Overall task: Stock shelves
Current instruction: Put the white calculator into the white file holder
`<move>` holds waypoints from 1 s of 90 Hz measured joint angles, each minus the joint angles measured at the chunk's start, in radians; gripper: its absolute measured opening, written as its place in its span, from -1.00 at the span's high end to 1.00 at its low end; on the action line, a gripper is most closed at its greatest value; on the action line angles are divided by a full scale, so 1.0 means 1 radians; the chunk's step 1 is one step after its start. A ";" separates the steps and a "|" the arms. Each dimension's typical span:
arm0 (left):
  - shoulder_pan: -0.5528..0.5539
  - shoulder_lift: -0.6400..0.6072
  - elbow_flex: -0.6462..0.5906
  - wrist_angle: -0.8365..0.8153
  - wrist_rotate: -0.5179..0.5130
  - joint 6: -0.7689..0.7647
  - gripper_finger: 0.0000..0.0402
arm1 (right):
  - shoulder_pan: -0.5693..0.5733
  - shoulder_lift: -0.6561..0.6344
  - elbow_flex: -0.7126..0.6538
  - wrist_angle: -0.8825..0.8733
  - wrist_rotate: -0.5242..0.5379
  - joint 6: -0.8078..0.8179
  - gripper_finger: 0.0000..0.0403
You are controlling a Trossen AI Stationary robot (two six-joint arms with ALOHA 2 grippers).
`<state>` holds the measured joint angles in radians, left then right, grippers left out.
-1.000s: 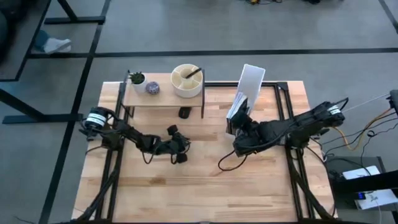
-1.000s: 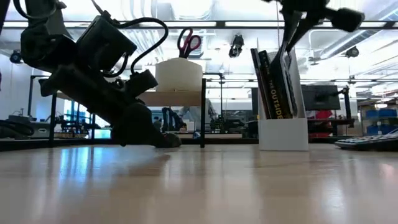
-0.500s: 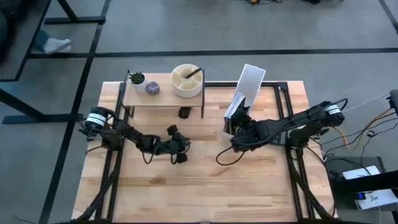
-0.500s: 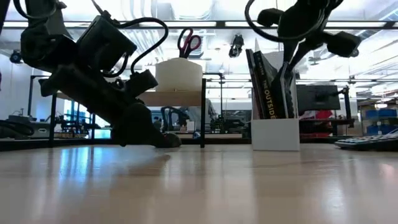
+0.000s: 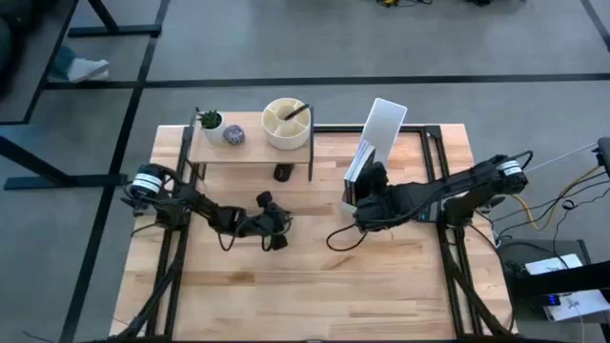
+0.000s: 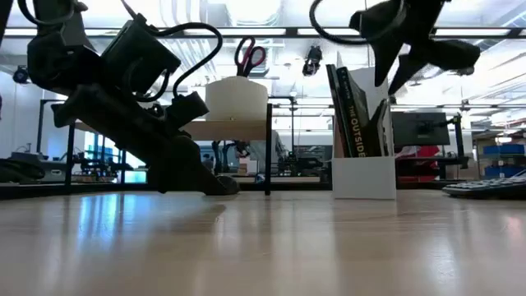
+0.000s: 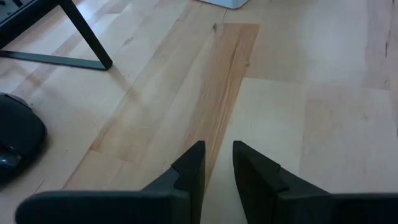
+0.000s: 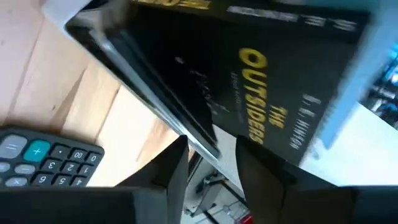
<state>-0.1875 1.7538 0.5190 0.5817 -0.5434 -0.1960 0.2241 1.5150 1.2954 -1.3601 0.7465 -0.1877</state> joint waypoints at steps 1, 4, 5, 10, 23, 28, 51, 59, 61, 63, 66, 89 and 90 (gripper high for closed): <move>0.000 0.000 0.000 0.000 0.000 0.000 0.67 | 0.000 0.000 0.006 -0.002 -0.003 0.021 0.40; 0.000 0.000 0.000 0.000 0.000 -0.002 0.67 | 0.000 0.000 0.026 -0.007 -0.010 0.096 0.39; 0.000 0.000 0.000 0.000 0.000 -0.003 0.67 | 0.000 0.000 0.032 -0.008 -0.013 0.123 0.39; 0.000 0.000 0.000 -0.001 0.000 -0.007 0.67 | -0.001 0.000 0.068 -0.028 -0.022 0.264 0.39; 0.000 0.000 -0.003 -0.005 0.000 -0.040 0.67 | -0.038 -0.001 0.158 -0.087 -0.139 0.795 0.42; 0.000 0.000 -0.003 -0.006 0.000 -0.062 0.67 | -0.059 -0.003 0.176 -0.102 -0.223 1.024 0.44; -0.002 0.000 -0.003 -0.018 0.023 -0.103 0.67 | -0.067 -0.008 0.155 -0.093 -0.372 1.360 0.53; -0.002 0.000 -0.004 -0.033 0.058 -0.103 0.67 | -0.065 -0.008 0.151 -0.072 -0.383 1.418 0.57; -0.002 0.000 -0.005 -0.034 0.060 -0.103 0.67 | -0.063 -0.008 0.151 -0.064 -0.384 1.430 0.58; -0.003 0.000 -0.005 -0.037 0.060 -0.103 0.67 | -0.059 -0.008 0.150 -0.059 -0.384 1.441 0.59; -0.003 -0.001 -0.005 -0.042 0.061 -0.103 0.67 | -0.055 -0.008 0.150 -0.057 -0.388 1.458 0.61; -0.002 -0.002 -0.004 -0.055 0.061 -0.092 0.67 | -0.013 0.061 0.145 0.025 -0.465 1.505 0.82; -0.002 -0.002 -0.004 -0.055 0.061 -0.090 0.67 | -0.011 0.067 0.145 0.030 -0.468 1.503 0.84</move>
<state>-0.1898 1.7515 0.5152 0.5266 -0.4824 -0.2861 0.2130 1.5816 1.4406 -1.3301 0.2787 1.3148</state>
